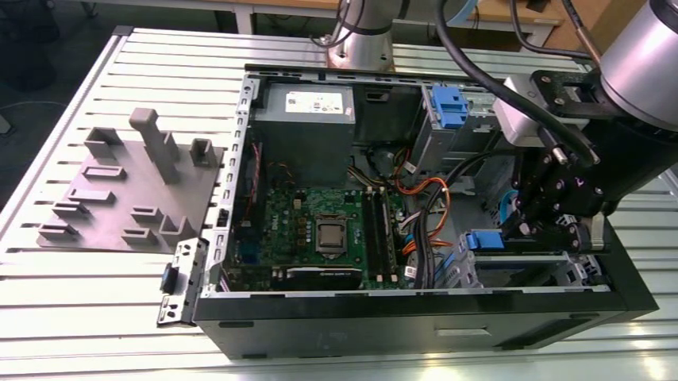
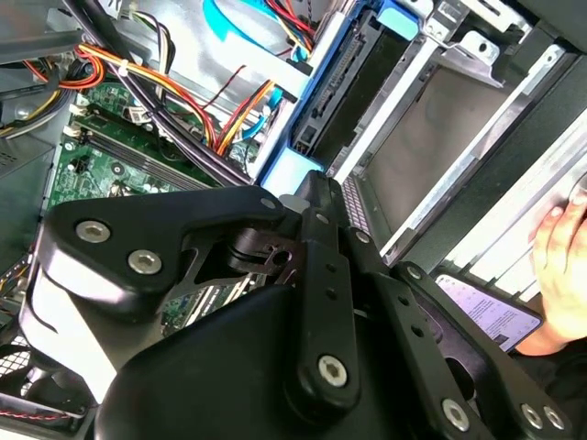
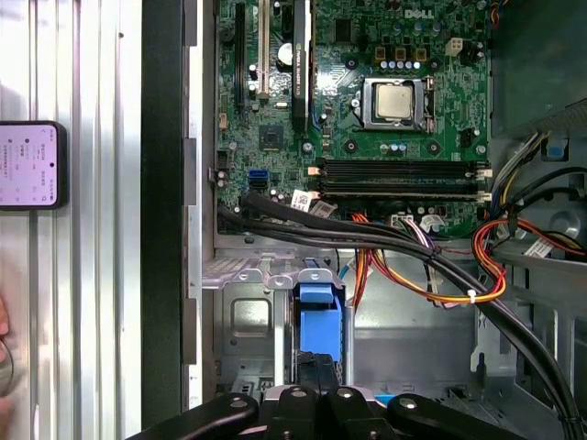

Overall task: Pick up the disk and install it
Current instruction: 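Insert the first disk wire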

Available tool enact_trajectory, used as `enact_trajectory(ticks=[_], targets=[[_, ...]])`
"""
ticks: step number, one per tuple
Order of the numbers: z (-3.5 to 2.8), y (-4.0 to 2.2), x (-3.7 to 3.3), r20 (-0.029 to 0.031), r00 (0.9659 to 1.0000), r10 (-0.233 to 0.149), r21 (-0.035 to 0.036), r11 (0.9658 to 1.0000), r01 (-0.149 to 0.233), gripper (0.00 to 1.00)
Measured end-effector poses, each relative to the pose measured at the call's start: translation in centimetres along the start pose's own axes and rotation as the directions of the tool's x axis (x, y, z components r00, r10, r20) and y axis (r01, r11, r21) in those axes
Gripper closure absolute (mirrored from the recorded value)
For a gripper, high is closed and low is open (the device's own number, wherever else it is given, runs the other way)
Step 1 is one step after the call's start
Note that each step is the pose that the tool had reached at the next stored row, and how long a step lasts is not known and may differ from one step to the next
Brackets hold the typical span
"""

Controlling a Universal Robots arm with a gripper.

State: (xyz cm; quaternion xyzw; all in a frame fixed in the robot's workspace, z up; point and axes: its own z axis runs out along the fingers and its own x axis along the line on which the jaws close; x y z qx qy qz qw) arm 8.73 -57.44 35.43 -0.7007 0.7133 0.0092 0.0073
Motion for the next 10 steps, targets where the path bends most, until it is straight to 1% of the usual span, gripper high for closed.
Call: enact_trajectory(ticks=[2, 4, 10], targets=[[0.00, -0.05, 0.00, 0.0000, 1.0000, 0.000, 0.0000, 1.0000, 0.000, 0.89], [0.00, -0.31, 0.00, 0.0000, 1.0000, 0.000, 0.0000, 1.0000, 0.000, 0.89], [0.02, -1.81, -0.03, -0.0001, 1.0000, 0.000, -0.0012, 1.0000, 0.000, 0.89]])
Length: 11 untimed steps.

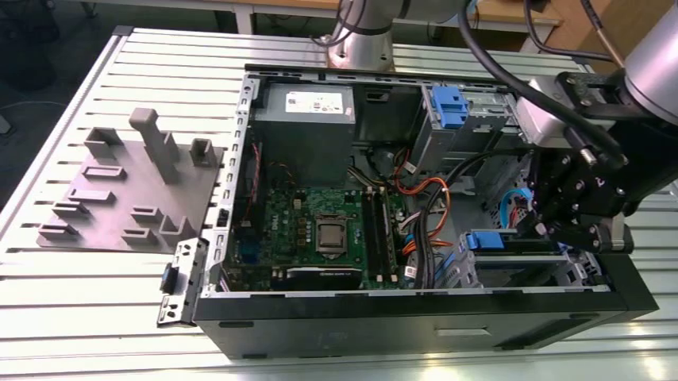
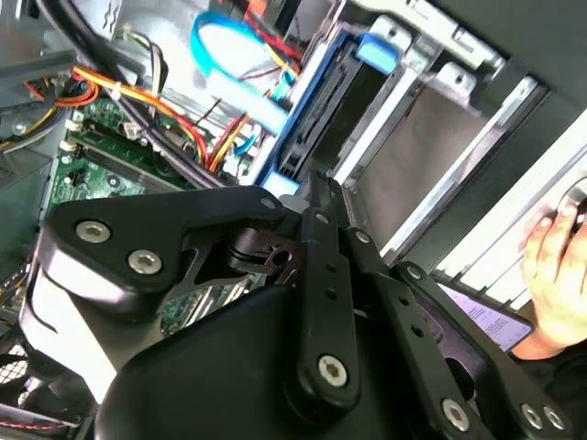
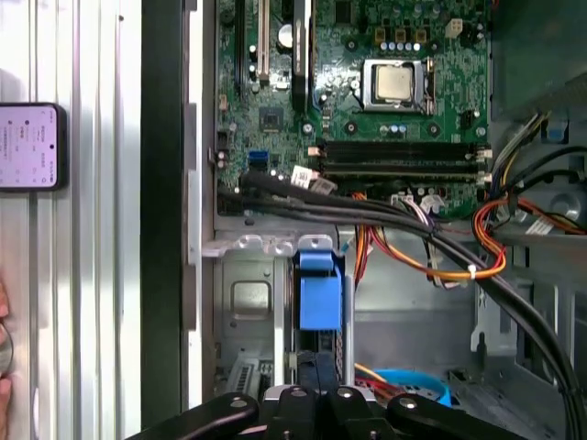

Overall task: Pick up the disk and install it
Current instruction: 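Insert the first disk wire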

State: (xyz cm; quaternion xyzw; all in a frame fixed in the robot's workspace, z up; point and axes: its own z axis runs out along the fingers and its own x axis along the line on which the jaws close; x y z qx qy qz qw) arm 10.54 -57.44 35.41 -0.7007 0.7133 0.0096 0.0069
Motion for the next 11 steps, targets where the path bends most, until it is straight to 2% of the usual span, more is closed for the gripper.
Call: enact_trajectory(ticks=[3, 6, 10, 11], targets=[[0.00, -0.68, -0.01, 0.0001, 1.0000, 0.000, -0.0003, 1.0000, 0.000, 0.89], [-0.17, -0.90, -0.02, 0.0001, 1.0000, 0.000, -0.0010, 1.0000, 0.000, 0.89], [-1.45, -0.92, -0.12, 0.0007, 1.0000, 0.000, -0.0012, 1.0000, 0.000, 0.89], [-1.54, -0.97, -0.18, 0.0006, 1.0000, 0.000, -0.0012, 1.0000, 0.000, 0.89]])
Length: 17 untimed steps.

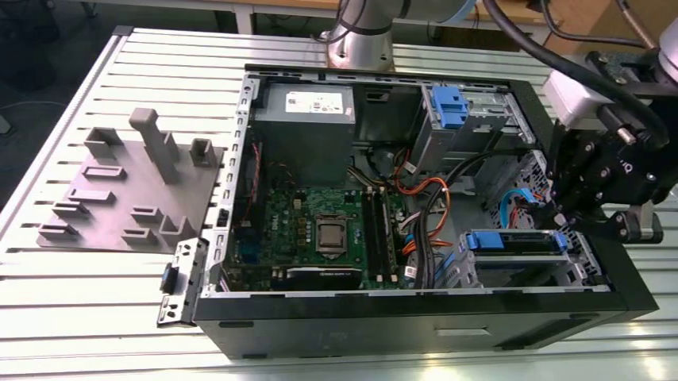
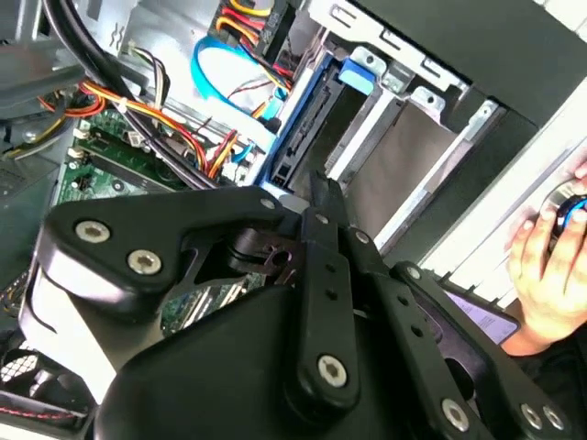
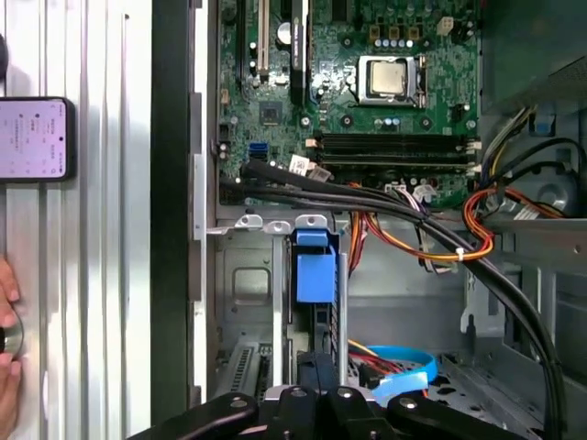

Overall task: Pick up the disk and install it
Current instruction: 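Insert the first disk wire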

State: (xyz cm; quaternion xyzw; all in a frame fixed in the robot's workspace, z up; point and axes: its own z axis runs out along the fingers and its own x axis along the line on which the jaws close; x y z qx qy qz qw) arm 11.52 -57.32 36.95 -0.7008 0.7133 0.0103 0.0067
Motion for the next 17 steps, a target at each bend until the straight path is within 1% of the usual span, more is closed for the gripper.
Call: enact_trajectory(ticks=[3, 11, 13, 17], targets=[[0.00, -0.45, -0.13, 0.0002, 1.0000, 0.000, -0.0009, 1.0000, 0.000, 0.89], [0.01, -2.35, -0.60, 0.0001, 1.0000, 0.000, -0.0059, 1.0000, 0.000, 0.89], [0.05, -2.64, -0.89, -0.0001, 1.0000, 0.000, -0.0067, 1.0000, 0.000, 0.89], [0.17, -3.16, -1.84, -0.0001, 1.0000, 0.000, -0.0080, 1.0000, 0.000, 0.89]])
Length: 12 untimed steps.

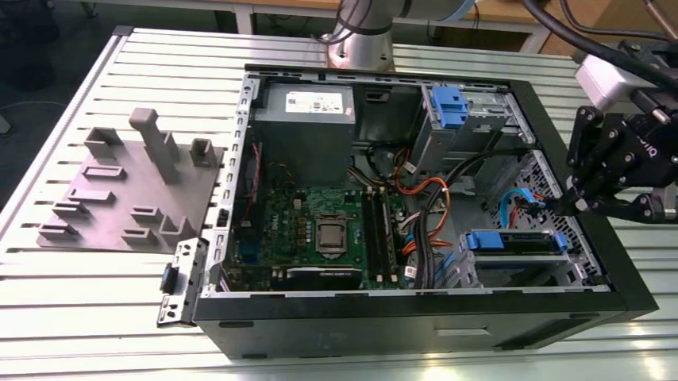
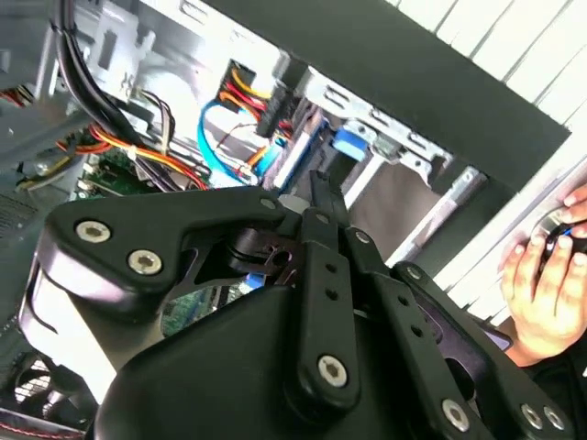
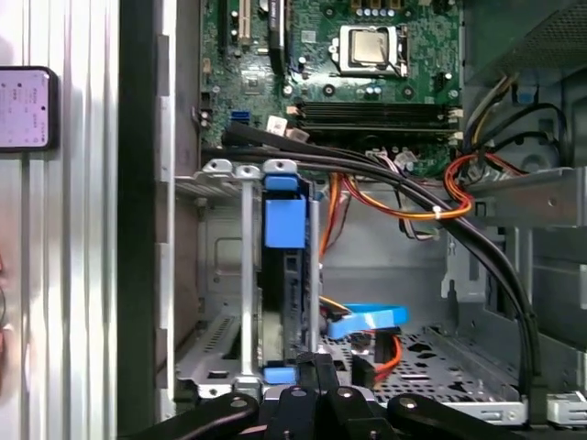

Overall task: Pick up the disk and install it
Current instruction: 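Insert the first disk wire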

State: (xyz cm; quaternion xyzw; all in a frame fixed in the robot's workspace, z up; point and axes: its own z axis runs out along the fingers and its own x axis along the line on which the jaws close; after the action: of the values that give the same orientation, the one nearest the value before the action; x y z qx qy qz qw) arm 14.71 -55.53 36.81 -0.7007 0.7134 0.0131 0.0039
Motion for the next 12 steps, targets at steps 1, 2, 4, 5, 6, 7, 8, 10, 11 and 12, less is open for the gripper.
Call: enact_trajectory(ticks=[1, 2, 4, 5, 6, 7, 8, 10, 11, 12], targets=[[0.03, -0.07, -0.26, -0.0001, 1.0000, 0.000, -0.0004, 1.0000, 0.000, 0.89], [0.06, -0.09, -0.46, -0.0001, 1.0000, 0.000, -0.0006, 1.0000, 0.000, 0.89], [0.13, -0.13, -0.91, 0.0000, 1.0000, 0.000, -0.0012, 1.0000, 0.000, 0.89], [0.17, -0.19, -1.13, -0.0001, 1.0000, 0.000, -0.0029, 1.0000, 0.000, 0.89], [0.22, -0.27, -1.36, -0.0001, 1.0000, 0.000, -0.0058, 1.0000, 0.000, 0.89], [0.27, -0.40, -1.57, -0.0001, 1.0000, 0.000, -0.0101, 0.9999, 0.000, 0.89], [0.33, -0.56, -1.71, -0.0002, 1.0000, 0.000, -0.0153, 0.9999, 0.000, 0.89], [0.48, -0.90, -1.85, -0.0004, 1.0000, 0.001, -0.0305, 0.9995, -0.001, 0.89], [0.54, -1.08, -1.90, -0.0008, 1.0000, 0.001, -0.0389, 0.9992, -0.001, 0.89], [0.62, -1.21, -1.98, -0.0009, 1.0000, 0.001, -0.0471, 0.9989, -0.001, 0.89]])
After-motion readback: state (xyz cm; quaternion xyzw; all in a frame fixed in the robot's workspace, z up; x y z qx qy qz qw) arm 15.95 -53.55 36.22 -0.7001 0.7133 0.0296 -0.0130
